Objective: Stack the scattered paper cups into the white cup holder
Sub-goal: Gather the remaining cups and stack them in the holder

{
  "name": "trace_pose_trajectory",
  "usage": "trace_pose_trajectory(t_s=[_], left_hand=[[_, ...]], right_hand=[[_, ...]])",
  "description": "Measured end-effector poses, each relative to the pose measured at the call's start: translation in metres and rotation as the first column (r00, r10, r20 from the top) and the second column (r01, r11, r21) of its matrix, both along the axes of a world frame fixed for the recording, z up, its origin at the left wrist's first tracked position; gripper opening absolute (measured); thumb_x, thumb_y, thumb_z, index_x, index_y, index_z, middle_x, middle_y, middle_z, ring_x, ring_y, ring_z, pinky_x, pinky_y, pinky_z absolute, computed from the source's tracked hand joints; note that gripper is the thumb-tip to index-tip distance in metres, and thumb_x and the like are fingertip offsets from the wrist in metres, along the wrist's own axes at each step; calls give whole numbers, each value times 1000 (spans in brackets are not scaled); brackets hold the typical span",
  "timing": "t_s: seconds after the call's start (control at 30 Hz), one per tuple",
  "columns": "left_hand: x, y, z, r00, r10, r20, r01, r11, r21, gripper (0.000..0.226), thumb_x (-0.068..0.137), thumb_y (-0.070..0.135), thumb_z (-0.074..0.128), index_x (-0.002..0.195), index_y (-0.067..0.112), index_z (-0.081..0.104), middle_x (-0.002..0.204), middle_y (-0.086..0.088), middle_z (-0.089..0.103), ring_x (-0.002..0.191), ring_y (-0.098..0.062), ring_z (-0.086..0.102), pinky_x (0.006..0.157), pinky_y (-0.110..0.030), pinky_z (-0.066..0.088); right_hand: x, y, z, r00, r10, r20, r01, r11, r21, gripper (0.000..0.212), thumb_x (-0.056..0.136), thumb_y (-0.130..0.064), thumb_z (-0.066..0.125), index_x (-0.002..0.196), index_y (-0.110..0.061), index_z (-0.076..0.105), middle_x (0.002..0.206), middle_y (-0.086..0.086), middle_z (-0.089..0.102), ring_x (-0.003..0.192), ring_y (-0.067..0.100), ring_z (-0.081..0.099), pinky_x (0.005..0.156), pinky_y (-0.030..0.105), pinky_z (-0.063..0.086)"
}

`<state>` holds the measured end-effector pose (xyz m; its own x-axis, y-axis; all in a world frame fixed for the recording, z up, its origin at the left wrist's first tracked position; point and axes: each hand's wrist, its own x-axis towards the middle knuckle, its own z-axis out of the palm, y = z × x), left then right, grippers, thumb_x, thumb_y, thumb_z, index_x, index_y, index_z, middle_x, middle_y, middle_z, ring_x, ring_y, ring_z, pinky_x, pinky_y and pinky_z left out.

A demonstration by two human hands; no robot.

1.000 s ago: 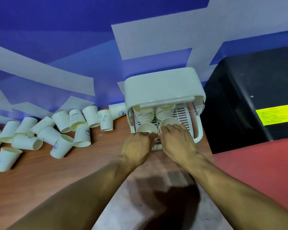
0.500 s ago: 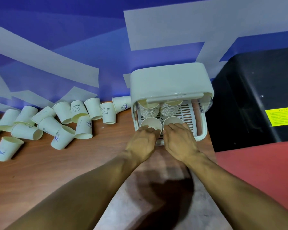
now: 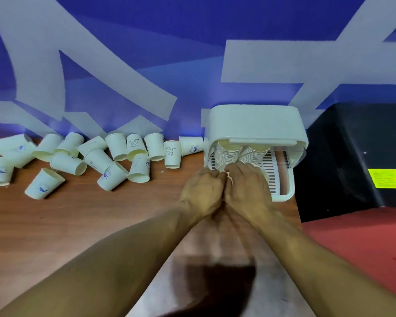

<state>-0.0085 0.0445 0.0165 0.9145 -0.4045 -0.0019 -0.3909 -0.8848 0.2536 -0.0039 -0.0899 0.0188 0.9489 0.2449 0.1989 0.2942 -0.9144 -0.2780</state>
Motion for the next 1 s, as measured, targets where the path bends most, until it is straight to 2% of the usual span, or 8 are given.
trace_pose_trajectory(t_s=[0.1, 0.17, 0.27, 0.4, 0.5, 0.63, 0.77, 1.0], left_hand=[[-17, 33, 17, 998, 61, -17, -61, 996, -59, 26, 81, 20, 55, 105, 10, 60, 96, -11, 64, 86, -35, 59, 68, -37, 42], [-30, 61, 25, 993, 119, -26, -120, 991, -65, 17, 84, 21, 52, 97, 13, 58, 93, -9, 64, 82, -34, 59, 63, -36, 43], [-53, 109, 31, 977, 212, 19, -211, 977, -28, 11, 90, 22, 48, 91, 18, 59, 89, -4, 63, 79, -29, 61, 61, -38, 48], [-84, 184, 35, 929, 366, 49, -366, 931, -13, 24, 95, 33, 48, 109, 23, 63, 99, -1, 65, 89, -25, 62, 66, -34, 49], [-105, 246, 29, 872, 487, 47, -487, 873, -3, 30, 93, 37, 50, 118, 26, 62, 105, 1, 65, 94, -24, 61, 68, -33, 47], [-125, 330, 19, 782, 623, 0, -622, 781, -64, 33, 93, 38, 52, 122, 27, 61, 114, 5, 64, 103, -21, 60, 75, -32, 50], [-137, 411, 5, 696, 717, -42, -715, 687, -130, 34, 93, 38, 54, 124, 27, 61, 117, 4, 62, 102, -21, 60, 78, -36, 51], [-126, 547, -29, 601, 785, -150, -797, 576, -182, 29, 93, 37, 55, 118, 25, 63, 119, 3, 58, 96, -21, 63, 72, -31, 45]], right_hand=[[-12, 34, 16, 997, 75, -1, -75, 997, 7, 21, 72, -17, 44, 83, -11, 60, 78, 7, 60, 73, 31, 55, 67, 38, 45], [-21, 60, 23, 989, 149, -1, -149, 989, 18, 23, 72, -21, 40, 82, -12, 58, 78, 6, 58, 72, 29, 55, 62, 35, 43], [-34, 104, 27, 972, 236, -15, -236, 971, 32, 17, 76, -20, 47, 88, -15, 59, 83, 3, 58, 76, 26, 56, 61, 34, 43], [-46, 175, 30, 930, 365, -42, -364, 931, 35, 19, 83, -23, 53, 100, -18, 61, 92, -1, 60, 87, 22, 57, 69, 32, 44], [-56, 233, 35, 905, 421, -55, -419, 907, 49, 23, 85, -25, 57, 106, -18, 61, 97, -1, 61, 92, 22, 57, 70, 32, 45], [-66, 309, 33, 881, 466, -77, -465, 885, 37, 21, 89, -27, 54, 106, -18, 61, 100, -1, 59, 94, 21, 56, 69, 30, 41], [-70, 387, 22, 846, 509, -156, -513, 858, 20, 26, 91, -31, 50, 112, -17, 58, 106, -1, 57, 99, 20, 54, 76, 31, 44], [-51, 506, -8, 871, 395, -292, -411, 912, 8, 32, 89, -36, 54, 116, -18, 57, 114, 2, 57, 105, 21, 54, 82, 34, 47]])
